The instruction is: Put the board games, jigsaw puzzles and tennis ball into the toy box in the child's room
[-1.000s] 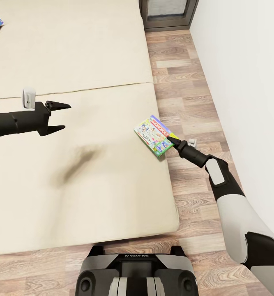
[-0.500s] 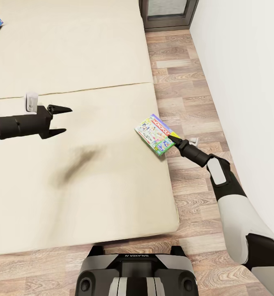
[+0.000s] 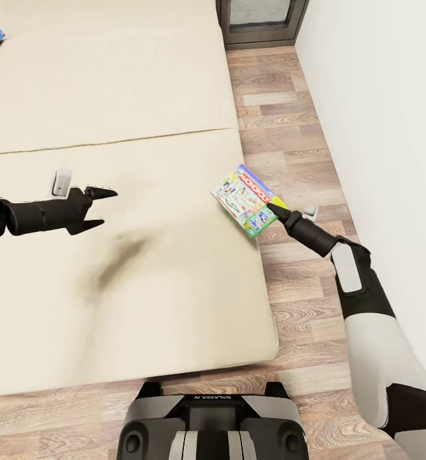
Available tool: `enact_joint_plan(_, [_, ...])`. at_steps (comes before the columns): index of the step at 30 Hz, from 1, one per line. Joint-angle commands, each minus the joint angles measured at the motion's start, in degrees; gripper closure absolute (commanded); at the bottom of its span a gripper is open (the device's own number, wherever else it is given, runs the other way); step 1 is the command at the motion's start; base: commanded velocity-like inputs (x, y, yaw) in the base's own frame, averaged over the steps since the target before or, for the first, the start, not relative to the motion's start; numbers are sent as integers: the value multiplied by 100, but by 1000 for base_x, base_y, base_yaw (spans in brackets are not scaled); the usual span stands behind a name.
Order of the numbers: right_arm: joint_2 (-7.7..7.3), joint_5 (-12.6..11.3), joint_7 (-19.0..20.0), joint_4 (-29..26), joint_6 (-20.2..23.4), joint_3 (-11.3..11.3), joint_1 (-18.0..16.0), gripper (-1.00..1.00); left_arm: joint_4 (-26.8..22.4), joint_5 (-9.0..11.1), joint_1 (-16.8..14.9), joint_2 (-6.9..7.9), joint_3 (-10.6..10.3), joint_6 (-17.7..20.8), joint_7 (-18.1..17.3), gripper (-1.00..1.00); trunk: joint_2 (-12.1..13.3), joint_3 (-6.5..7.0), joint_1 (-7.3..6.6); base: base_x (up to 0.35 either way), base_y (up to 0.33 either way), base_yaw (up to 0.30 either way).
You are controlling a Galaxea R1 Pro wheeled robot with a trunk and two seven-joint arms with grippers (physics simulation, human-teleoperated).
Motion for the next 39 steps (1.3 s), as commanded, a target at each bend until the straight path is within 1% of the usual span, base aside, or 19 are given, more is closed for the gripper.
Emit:
enact_joint_plan(1, [-5,-6,5,-146,66,-10,63,100,-5,35,32,-7,-7,-18,56,-100,-2,-2,0,0,0,0])
enact_joint_plan(5, [-14,-5,3,-416,190,-16,187,100,-5,4,105,-62,-12,-35,55,-100,-2,-2,0,0,0,0])
enact_joint_plan(8, [-26,-2,1,-808,405,-21,368,100,-9,-33,240,-219,-18,-49,56,-100,-2,-2,0,0,0,0])
enact_joint_plan(9, [-26,-2,1,-808,405,-21,368,100,-9,-33,240,-219,-18,-49,56,-100,-2,-2,0,0,0,0])
enact_joint_plan(11, [-35,1,-1,-1064,512,-23,477,100,-10,-47,330,-354,-23,-54,59,-100,-2,-2,0,0,0,0])
enact_joint_plan(12, [-35,1,-1,-1064,512,-23,477,100,-10,-47,330,-354,-23,-54,59,-100,-2,-2,0,0,0,0])
enact_joint_plan(15, [-48,8,-5,-1434,611,-30,702,100,-23,-67,427,-572,-39,-59,91,-100,-2,-2,0,0,0,0])
enact_joint_plan(16, [-48,8,-5,-1434,611,-30,702,100,-23,-67,427,-572,-39,-59,91,-100,-2,-2,0,0,0,0])
enact_joint_plan(18, [-57,20,-8,-1725,677,-35,902,100,-35,-82,471,-703,-86,-61,151,-100,-2,-2,0,0,0,0])
enact_joint_plan(20, [-60,30,-10,-1891,725,-39,1015,100,-39,-87,490,-756,-117,-61,183,-100,-2,-2,0,0,0,0])
enact_joint_plan(21, [-70,48,-14,-2404,958,-64,1352,100,-48,-98,525,-899,-226,-63,250,-100,-2,-2,0,0,0,0])
enact_joint_plan(24, [-115,58,-14,-2826,1233,-133,1652,100,-53,-103,544,-1076,-303,-63,281,-100,-2,-2,0,0,0,0])
enact_joint_plan(25, [-115,58,-14,-2826,1233,-133,1652,100,-53,-103,544,-1076,-303,-63,281,-100,-2,-2,0,0,0,0])
enact_joint_plan(28, [-267,57,-7,-3074,1478,-199,1900,100,-55,-106,553,-1255,-349,-64,310,-100,-2,-2,0,0,0,0])
enact_joint_plan(29, [-267,57,-7,-3074,1478,-199,1900,100,-55,-106,553,-1255,-349,-64,310,-100,-2,-2,0,0,0,0])
enact_joint_plan(31, [-414,51,-2,-3168,1610,-225,2051,100,-59,-110,557,-1391,-384,-62,344,-100,-2,-2,0,0,0,0])
enact_joint_plan(32, [-414,51,-2,-3168,1610,-225,2051,100,-59,-110,557,-1391,-384,-62,344,-100,-2,-2,0,0,0,0])
enact_joint_plan(36, [-688,32,9,-3268,1789,-258,2302,100,-59,-132,538,-1674,-560,-58,441,-100,-2,-2,0,0,0,0])
enact_joint_plan(39, [-788,26,12,-3292,1859,-263,2394,100,-61,-160,526,-1775,-661,-54,475,-100,38,16,-22,0,0,0])
